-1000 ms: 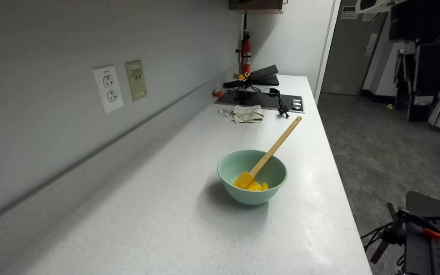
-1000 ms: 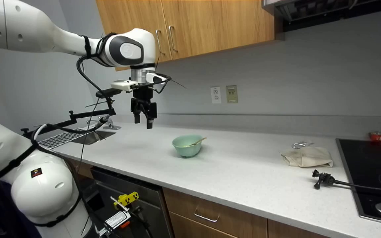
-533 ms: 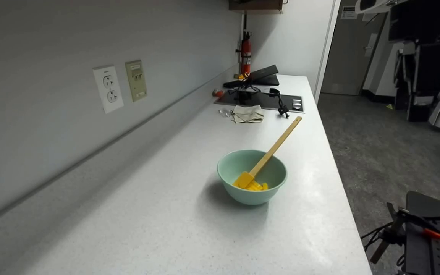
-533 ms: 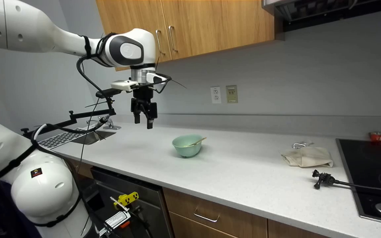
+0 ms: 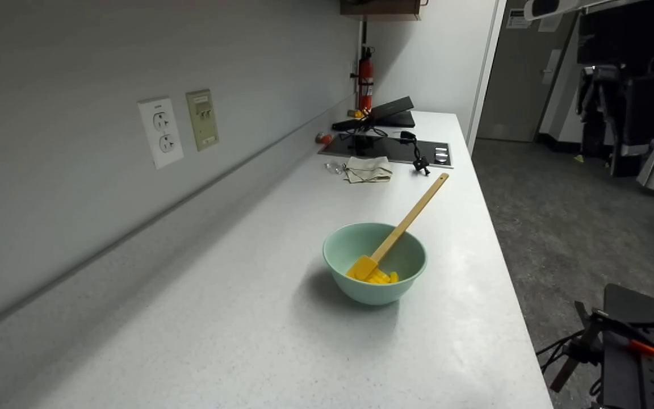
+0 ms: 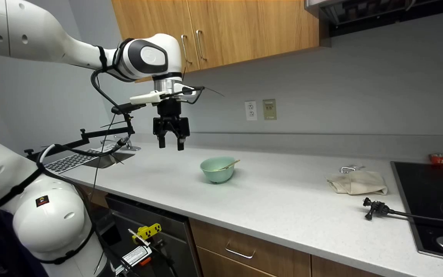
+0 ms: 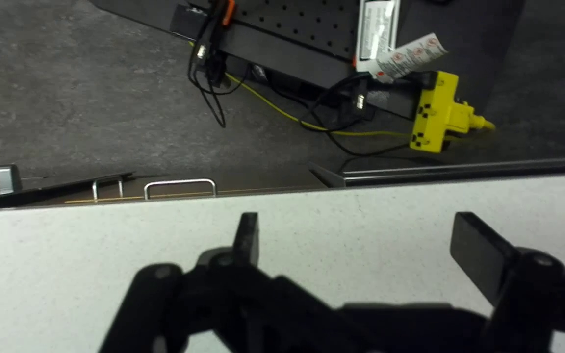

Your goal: Use the ladle to stir in the bowl

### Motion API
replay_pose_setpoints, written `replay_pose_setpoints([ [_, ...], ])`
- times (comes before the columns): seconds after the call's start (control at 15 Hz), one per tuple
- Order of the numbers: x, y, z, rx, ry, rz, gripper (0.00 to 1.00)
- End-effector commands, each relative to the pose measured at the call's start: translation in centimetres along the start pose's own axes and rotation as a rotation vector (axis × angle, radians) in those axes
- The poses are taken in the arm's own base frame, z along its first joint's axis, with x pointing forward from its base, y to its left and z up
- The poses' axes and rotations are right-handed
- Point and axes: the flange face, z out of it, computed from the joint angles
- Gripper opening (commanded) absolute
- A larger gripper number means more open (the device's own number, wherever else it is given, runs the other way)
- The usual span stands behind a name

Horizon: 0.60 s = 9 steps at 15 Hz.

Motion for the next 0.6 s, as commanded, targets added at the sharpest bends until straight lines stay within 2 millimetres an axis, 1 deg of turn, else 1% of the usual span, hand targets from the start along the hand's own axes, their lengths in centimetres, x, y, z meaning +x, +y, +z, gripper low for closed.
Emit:
replay_pose_setpoints([
  [0.0, -0.1, 0.4, 0.0, -0.041, -0.01, -0.031, 1.0],
  [0.2, -0.1, 0.8, -0.1, -0.084, -0.018, -0.066, 1.0],
  [0.27, -0.1, 0.4, 0.4, -0.09, -0.02, -0.083, 1.0],
  [0.53, 1.0, 0.5, 0.5, -0.171, -0.06, -0.162, 1.0],
])
